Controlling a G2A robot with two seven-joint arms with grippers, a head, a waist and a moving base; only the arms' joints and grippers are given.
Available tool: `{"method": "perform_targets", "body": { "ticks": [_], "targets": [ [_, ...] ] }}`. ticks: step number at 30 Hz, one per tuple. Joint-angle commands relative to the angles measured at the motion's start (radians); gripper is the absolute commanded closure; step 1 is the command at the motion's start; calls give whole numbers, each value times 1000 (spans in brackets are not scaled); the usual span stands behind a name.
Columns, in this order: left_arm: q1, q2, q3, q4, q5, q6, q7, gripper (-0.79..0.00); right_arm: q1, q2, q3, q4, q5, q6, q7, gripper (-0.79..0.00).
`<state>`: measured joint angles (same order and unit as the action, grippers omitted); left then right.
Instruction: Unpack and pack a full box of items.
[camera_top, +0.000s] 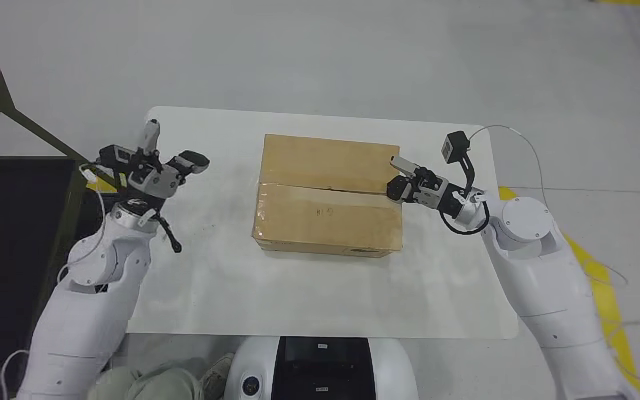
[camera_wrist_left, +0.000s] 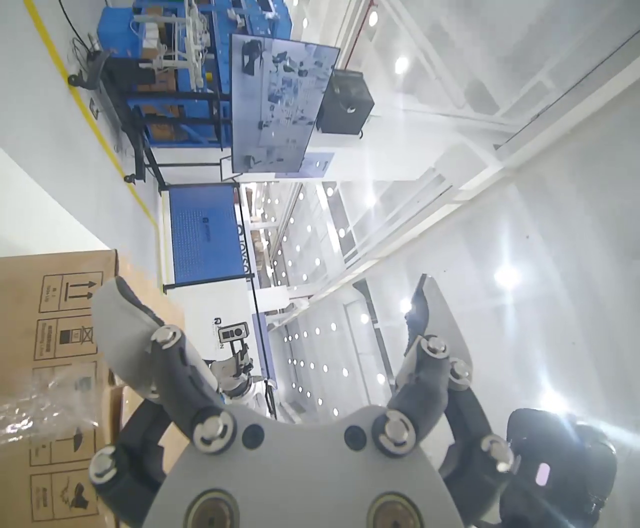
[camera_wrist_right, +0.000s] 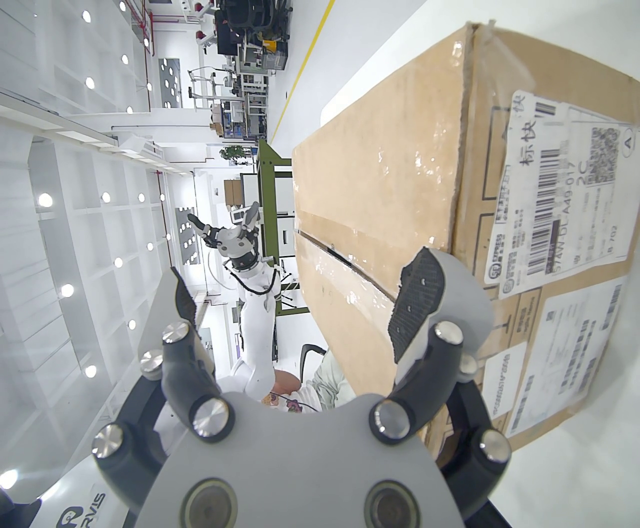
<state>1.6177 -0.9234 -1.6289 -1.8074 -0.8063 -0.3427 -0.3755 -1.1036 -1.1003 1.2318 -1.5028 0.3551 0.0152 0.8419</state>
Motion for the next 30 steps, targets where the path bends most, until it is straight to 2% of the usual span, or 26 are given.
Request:
{"method": "perform_targets", "body": {
  "ticks": [1, 6, 11, 24, 27, 30],
  "targets": [
    [68, -4, -16, -38, 18, -17, 44, -785, 0, 0, 0, 0, 0, 0, 0, -785],
    [183, -17, -27, -110, 57, -43, 119, -785, 0, 0, 0, 0, 0, 0, 0, -785],
    [245, -30, -15, -138, 128, -57, 203, -785, 0, 0, 0, 0, 0, 0, 0, -785],
    [251, -33, -9, -148, 123, -43, 202, -785, 0, 0, 0, 0, 0, 0, 0, -785],
    [252, -38, -5, -149, 122, -32, 247, -785, 0, 0, 0, 0, 0, 0, 0, -785],
    [287, -49, 24, -166, 146, -66, 291, -785, 0, 0, 0, 0, 0, 0, 0, -785]
  ]
}}
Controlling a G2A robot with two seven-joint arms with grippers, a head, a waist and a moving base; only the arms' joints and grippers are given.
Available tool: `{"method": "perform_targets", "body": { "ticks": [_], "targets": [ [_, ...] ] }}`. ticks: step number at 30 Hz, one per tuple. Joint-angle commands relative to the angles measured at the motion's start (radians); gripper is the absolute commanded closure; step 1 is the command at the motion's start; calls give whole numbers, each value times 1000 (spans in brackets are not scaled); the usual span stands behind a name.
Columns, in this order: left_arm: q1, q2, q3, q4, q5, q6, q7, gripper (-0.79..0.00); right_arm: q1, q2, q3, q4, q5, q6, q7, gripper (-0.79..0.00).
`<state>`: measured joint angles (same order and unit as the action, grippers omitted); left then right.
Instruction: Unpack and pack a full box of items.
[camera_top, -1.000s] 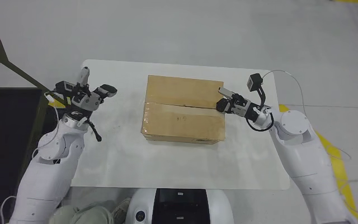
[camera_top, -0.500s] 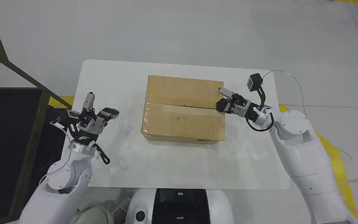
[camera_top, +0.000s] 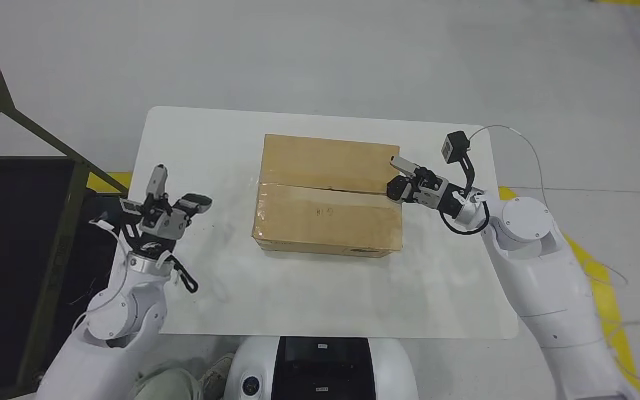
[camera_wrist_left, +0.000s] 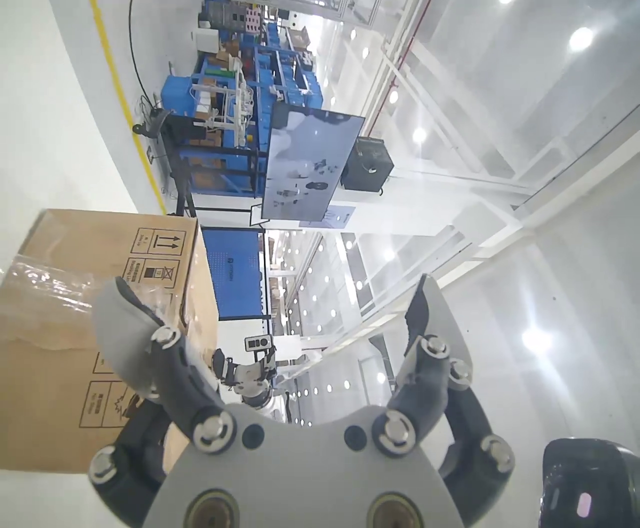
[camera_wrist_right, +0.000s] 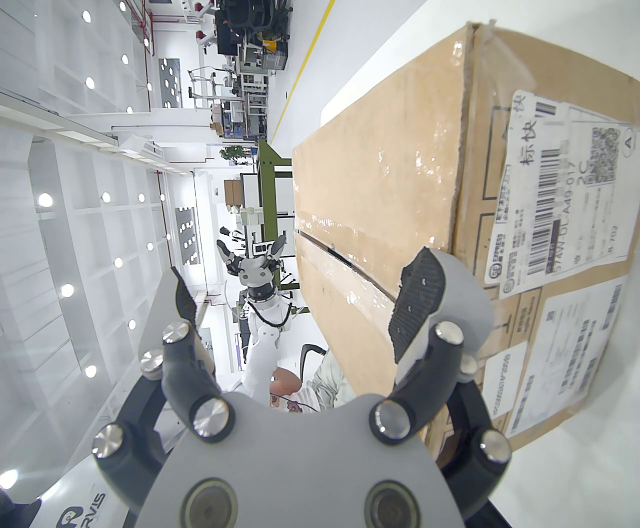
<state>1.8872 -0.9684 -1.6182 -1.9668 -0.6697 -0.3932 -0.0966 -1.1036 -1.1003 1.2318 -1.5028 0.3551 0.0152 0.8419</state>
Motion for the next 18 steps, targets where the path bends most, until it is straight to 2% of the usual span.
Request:
{"method": "perform_targets", "body": {
  "ticks": [1, 5, 8, 12, 18],
  "targets": [
    [36, -7, 23, -10, 16, -31, 14, -785, 0, 0, 0, 0, 0, 0, 0, -785],
    [115, -17, 52, -8, 66, -82, 14, -785, 0, 0, 0, 0, 0, 0, 0, -785],
    [136, -23, 69, 12, 100, -74, 25, -785, 0, 0, 0, 0, 0, 0, 0, -785],
    [96, -32, 100, 53, 133, -45, 43, -785, 0, 0, 0, 0, 0, 0, 0, -785],
    [-9, -51, 175, 121, 176, -23, 98, -785, 0, 0, 0, 0, 0, 0, 0, -785]
  ]
}}
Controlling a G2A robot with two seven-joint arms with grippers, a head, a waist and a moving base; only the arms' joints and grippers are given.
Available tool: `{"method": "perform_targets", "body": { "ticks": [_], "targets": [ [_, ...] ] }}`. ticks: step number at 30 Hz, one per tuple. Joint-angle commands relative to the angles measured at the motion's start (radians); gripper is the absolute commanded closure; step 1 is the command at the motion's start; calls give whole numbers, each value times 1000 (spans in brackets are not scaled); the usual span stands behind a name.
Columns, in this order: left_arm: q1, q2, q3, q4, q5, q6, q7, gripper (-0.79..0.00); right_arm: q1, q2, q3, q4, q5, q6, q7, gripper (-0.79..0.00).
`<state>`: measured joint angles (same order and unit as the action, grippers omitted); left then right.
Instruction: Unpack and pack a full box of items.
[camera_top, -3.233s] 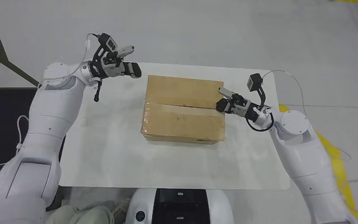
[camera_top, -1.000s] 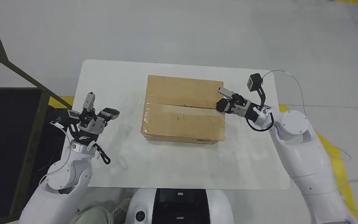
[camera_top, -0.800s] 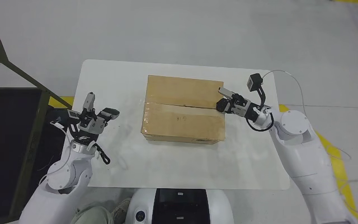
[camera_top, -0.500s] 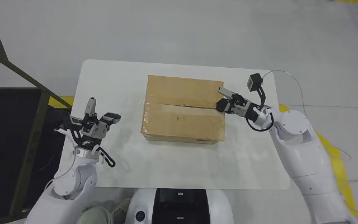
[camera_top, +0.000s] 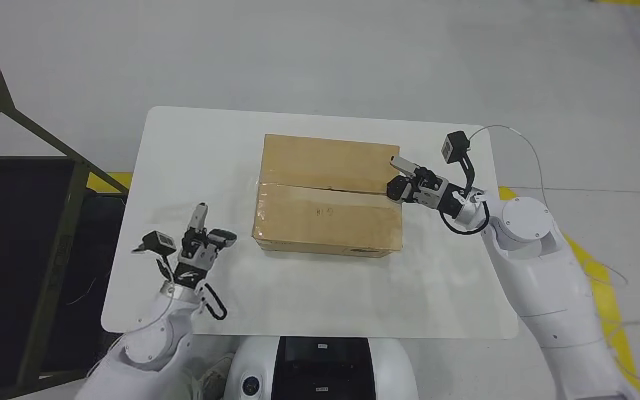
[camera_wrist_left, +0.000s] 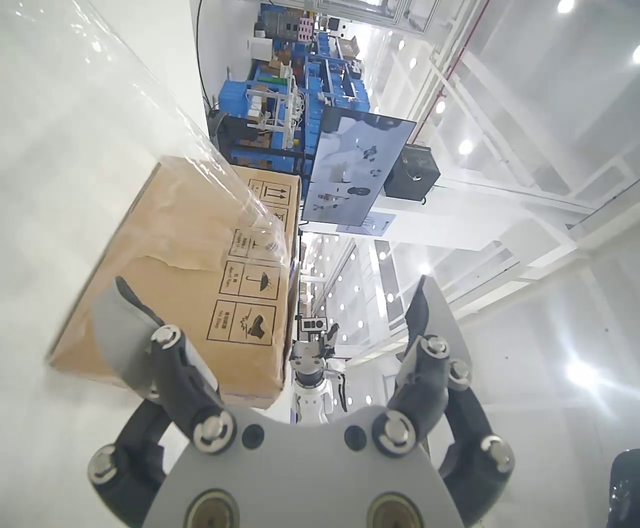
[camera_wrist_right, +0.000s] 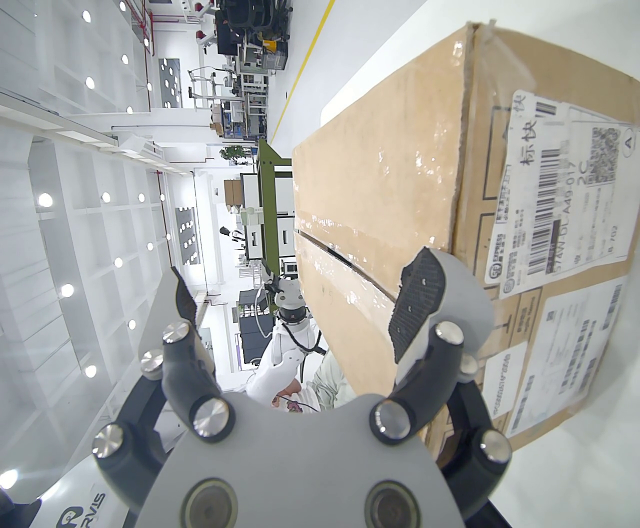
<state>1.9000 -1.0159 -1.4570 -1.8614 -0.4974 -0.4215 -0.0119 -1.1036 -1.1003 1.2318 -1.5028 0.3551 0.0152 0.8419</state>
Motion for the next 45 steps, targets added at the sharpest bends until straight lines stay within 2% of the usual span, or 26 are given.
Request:
{"method": "perform_targets", "body": {
  "ticks": [1, 9, 15, 29, 35, 45],
  "targets": [
    [-42, -7, 26, 29, 4, 13, 24, -785, 0, 0, 0, 0, 0, 0, 0, -785],
    [-192, -40, 115, 130, 26, 13, 108, -785, 0, 0, 0, 0, 0, 0, 0, -785],
    [-271, -62, 158, 178, 29, 5, 153, -785, 0, 0, 0, 0, 0, 0, 0, -785],
    [-326, -97, 156, 194, -9, -103, 187, -785, 0, 0, 0, 0, 0, 0, 0, -785],
    [-364, -113, 168, 190, 19, -107, 201, -785, 0, 0, 0, 0, 0, 0, 0, -785],
    [-373, -136, 185, 160, 57, -170, 196, -785, 0, 0, 0, 0, 0, 0, 0, -785]
  ]
}}
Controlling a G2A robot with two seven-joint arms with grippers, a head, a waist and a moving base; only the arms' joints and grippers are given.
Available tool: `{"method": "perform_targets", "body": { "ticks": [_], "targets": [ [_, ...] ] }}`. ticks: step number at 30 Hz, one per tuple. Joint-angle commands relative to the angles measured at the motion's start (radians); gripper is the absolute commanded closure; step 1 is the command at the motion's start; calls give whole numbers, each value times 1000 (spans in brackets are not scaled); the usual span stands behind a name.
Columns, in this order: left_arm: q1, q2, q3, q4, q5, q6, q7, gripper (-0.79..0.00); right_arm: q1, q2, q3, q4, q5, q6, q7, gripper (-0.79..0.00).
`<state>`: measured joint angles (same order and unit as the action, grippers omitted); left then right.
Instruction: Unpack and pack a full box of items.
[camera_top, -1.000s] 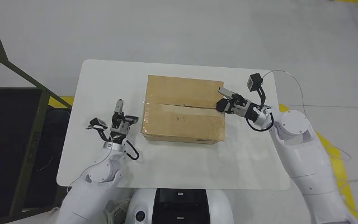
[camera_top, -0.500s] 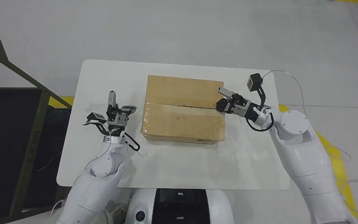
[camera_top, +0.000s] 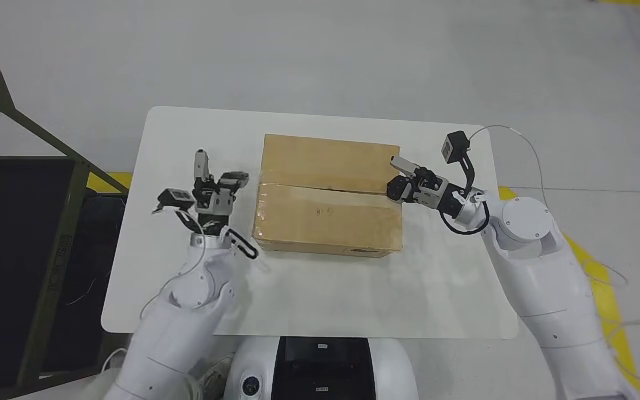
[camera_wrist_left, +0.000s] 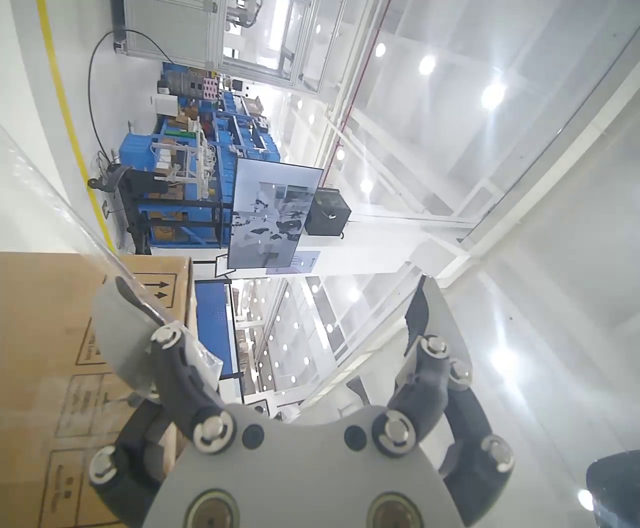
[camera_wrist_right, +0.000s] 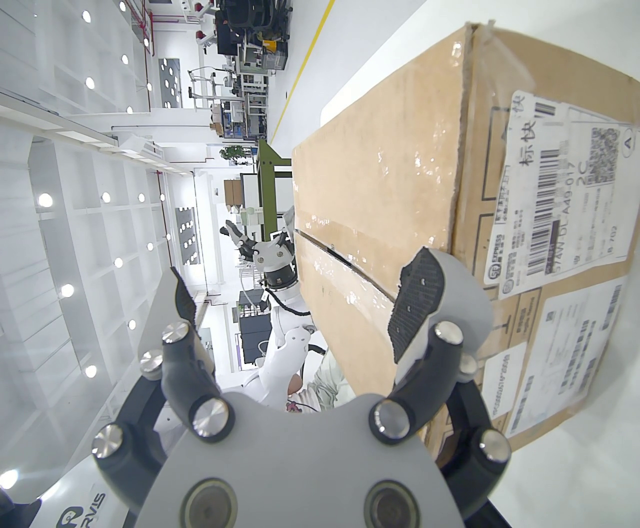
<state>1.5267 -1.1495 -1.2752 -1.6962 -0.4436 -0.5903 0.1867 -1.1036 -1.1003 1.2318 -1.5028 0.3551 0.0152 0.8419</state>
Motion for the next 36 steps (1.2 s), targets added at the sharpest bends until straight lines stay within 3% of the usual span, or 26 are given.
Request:
{"method": "perform_targets", "body": {
  "ticks": [1, 18, 36],
  "targets": [
    [-1, -4, 6, -10, 8, 0, -4, -785, 0, 0, 0, 0, 0, 0, 0, -785],
    [25, -37, 87, -146, 222, -11, -47, -785, 0, 0, 0, 0, 0, 0, 0, -785],
    [-54, -76, 248, -158, 498, 168, -122, -785, 0, 0, 0, 0, 0, 0, 0, -785]
  ]
}}
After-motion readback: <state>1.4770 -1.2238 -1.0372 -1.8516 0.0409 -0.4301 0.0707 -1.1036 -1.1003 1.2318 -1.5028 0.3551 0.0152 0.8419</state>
